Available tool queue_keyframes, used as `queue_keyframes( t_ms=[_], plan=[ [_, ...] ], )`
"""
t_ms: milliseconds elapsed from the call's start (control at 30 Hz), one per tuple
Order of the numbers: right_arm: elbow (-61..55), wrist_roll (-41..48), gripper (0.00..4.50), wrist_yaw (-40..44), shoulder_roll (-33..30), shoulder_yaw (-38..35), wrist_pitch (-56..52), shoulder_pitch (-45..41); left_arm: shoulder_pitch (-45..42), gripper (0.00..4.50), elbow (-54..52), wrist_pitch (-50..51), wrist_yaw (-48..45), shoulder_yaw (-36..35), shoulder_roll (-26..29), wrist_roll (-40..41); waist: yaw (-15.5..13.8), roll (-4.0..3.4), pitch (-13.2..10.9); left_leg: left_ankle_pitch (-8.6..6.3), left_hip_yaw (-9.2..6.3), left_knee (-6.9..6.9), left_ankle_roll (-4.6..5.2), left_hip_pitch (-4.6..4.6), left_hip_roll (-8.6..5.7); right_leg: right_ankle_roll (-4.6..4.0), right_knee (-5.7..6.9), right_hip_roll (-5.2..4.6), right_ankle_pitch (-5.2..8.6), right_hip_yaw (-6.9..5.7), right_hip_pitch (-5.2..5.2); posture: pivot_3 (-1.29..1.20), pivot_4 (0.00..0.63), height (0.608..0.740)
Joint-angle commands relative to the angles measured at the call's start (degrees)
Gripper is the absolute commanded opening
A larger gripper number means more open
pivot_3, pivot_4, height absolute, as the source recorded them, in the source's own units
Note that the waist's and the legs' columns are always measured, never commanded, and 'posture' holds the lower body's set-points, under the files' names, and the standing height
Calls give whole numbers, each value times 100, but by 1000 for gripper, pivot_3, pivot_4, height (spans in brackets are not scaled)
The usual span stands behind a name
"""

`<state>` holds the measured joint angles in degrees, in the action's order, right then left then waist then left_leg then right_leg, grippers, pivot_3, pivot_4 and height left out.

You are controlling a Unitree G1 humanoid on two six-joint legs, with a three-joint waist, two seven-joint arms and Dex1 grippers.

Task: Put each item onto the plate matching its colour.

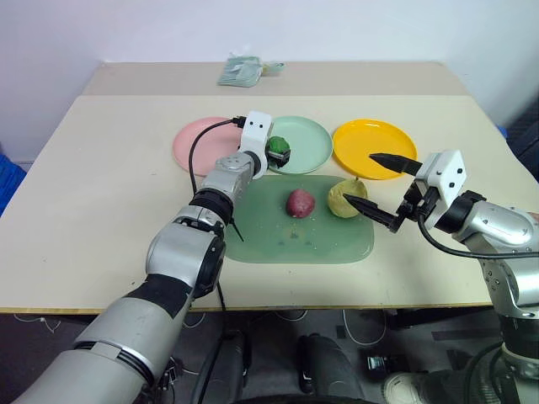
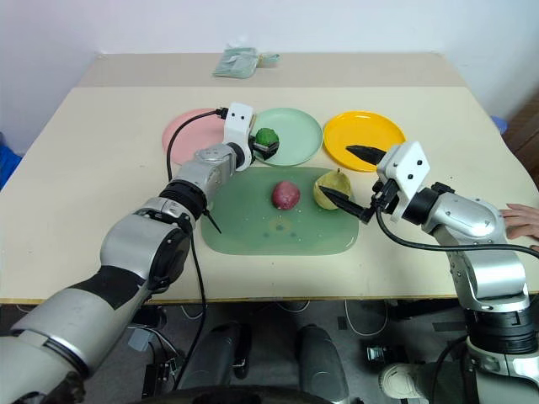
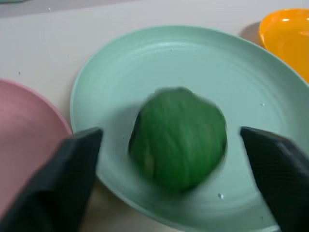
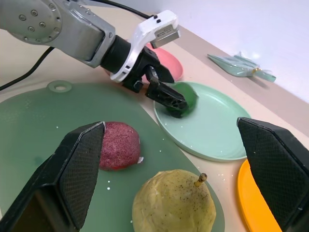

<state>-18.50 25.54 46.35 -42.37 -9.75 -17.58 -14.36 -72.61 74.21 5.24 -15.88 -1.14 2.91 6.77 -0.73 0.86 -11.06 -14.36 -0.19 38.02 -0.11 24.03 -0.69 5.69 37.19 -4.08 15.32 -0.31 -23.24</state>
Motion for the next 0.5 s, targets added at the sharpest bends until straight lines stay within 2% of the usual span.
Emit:
queue_keyframes(
  t_ms=[33,133,200,333,367,433,500],
  plan=[
    [-449,92,4500,-133,-26,-142,-123,-40,-187,4457,-255,-286,-266,-206,-6,50,-7,0,0,0,0,1,0,1,0,1,0,0,-1,0,0,0,150,740],
    [-703,174,4500,-243,-50,-196,-374,61,208,4457,-1052,-379,-878,-115,115,50,-2,0,0,0,-3,3,0,4,-1,2,-1,0,-1,0,-1,0,150,740],
    [-937,248,4500,-298,-81,-291,-535,235,885,4457,-2328,-211,-1606,48,254,200,7,-2,1,0,-4,0,0,4,-1,1,-2,-1,-1,1,-1,0,150,740],
    [-1325,393,4500,-371,-158,-539,-797,651,2245,4457,-5278,1607,-2649,287,823,963,54,-9,3,1,-2,-6,-4,4,8,-1,1,-1,-2,11,-6,0,150,740],
    [-1387,422,4500,-372,-173,-590,-834,726,2428,4457,-5712,1882,-2703,306,908,1070,48,-10,3,2,-1,-5,-6,4,9,-2,2,-1,-2,12,-9,0,150,740],
    [-1696,542,4500,-307,-223,-902,-937,1225,2997,4457,-6788,2336,-3160,569,1449,1158,6,-10,3,3,-5,1,-6,5,9,-5,6,-3,-4,15,-9,0,150,740],
    [-1943,696,4500,-282,-224,-1249,-1068,1696,3343,4457,-7365,2694,-3405,708,1745,1286,-22,-11,5,2,-14,0,-6,4,9,-9,2,-4,-6,13,1,0,150,740]
  ],
)
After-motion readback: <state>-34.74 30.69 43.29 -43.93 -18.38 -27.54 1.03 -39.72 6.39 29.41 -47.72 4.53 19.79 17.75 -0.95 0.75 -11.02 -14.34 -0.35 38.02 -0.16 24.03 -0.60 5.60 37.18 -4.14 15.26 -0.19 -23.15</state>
